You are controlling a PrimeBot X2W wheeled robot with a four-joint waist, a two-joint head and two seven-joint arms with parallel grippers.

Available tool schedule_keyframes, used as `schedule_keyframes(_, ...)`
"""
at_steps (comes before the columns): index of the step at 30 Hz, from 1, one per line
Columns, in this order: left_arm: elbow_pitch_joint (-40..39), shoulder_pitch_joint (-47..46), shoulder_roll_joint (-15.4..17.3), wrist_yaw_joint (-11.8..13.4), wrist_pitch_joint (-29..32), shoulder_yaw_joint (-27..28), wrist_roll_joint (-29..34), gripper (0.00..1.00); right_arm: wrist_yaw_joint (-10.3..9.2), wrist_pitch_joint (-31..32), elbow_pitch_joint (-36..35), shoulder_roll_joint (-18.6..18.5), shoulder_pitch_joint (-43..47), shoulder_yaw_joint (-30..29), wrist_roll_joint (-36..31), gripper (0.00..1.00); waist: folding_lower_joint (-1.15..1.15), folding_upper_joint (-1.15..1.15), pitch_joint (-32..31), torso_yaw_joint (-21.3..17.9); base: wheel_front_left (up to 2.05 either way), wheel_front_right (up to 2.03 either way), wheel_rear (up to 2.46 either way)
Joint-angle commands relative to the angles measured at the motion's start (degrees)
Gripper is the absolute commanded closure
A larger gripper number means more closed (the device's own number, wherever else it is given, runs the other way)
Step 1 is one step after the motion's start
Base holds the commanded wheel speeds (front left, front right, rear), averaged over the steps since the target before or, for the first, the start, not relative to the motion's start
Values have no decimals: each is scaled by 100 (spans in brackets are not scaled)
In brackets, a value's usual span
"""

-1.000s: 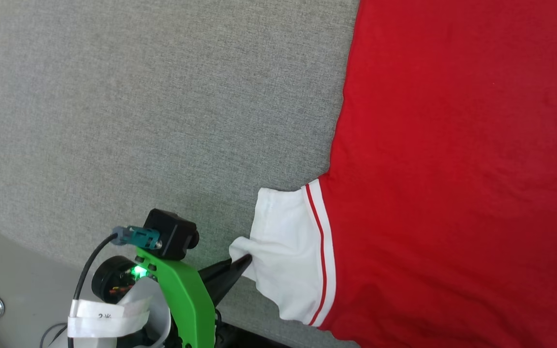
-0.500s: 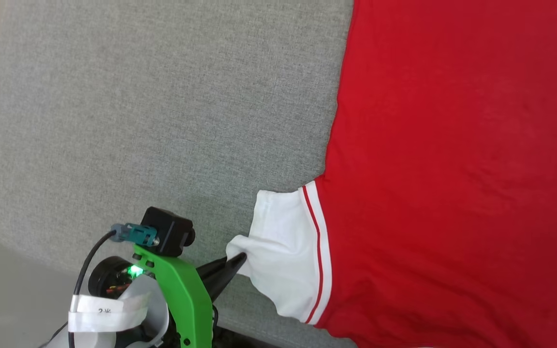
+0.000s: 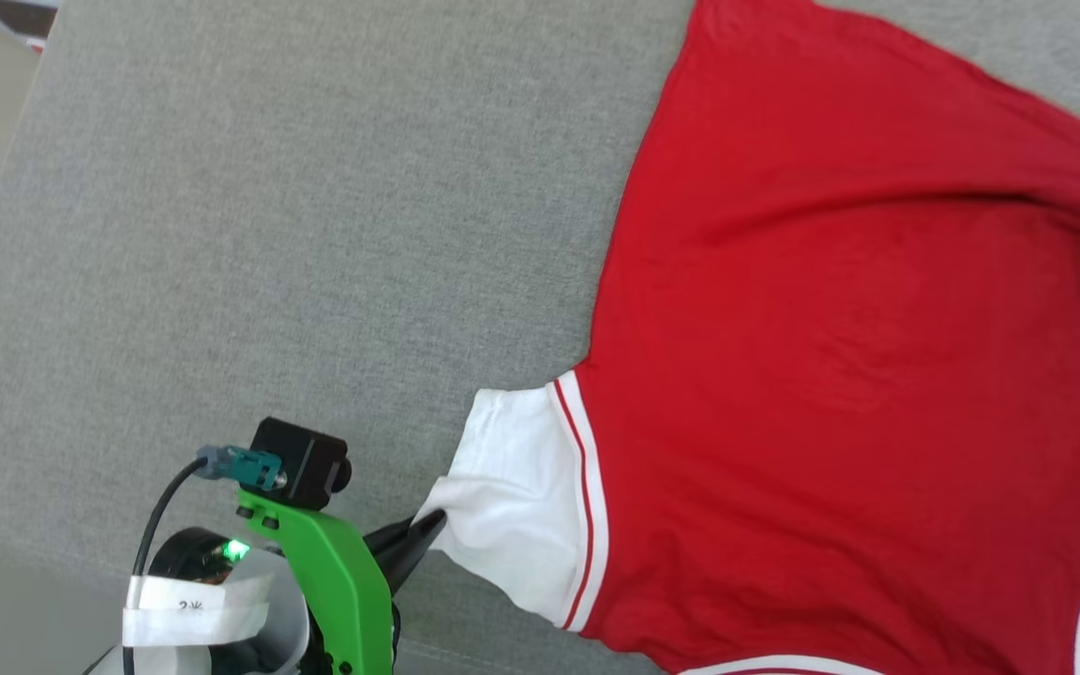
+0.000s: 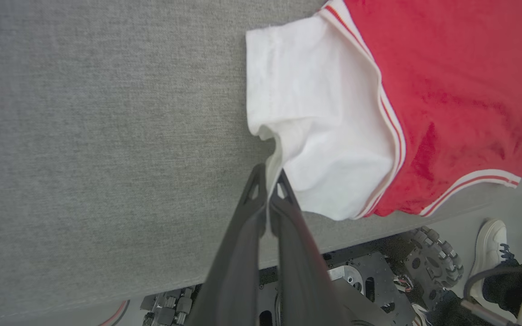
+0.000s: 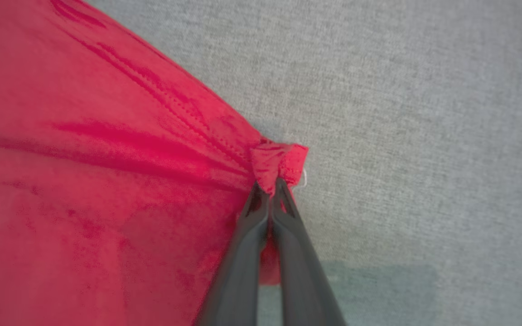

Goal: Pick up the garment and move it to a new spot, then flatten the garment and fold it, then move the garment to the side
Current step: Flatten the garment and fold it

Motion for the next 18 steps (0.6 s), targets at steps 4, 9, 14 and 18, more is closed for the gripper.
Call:
schedule_keyframes(4, 86, 152, -2, 83, -48, 33, -46, 100, -4, -142, -71, -16, 747, 29, 223, 100, 0, 0, -672, -465, 0, 0, 0)
schedule_keyframes(9, 236, 250, -62, 148, -113, 28, -68, 100, -4, -276, -303, -13, 1443, -50, 394, 100, 0, 0, -1017, -637, 0, 0, 0)
schedule_keyframes(14, 404, 319, -164, 196, -214, 4, -74, 100, -4, -343, -622, 43, 2163, -255, 502, 100, 0, 0, -1310, -764, 0, 0, 0)
schedule_keyframes(18, 524, 390, -271, 235, -296, -17, -106, 100, -4, -353, -910, 159, 2687, -435, 513, 100, 0, 0, -1517, -854, 0, 0, 0)
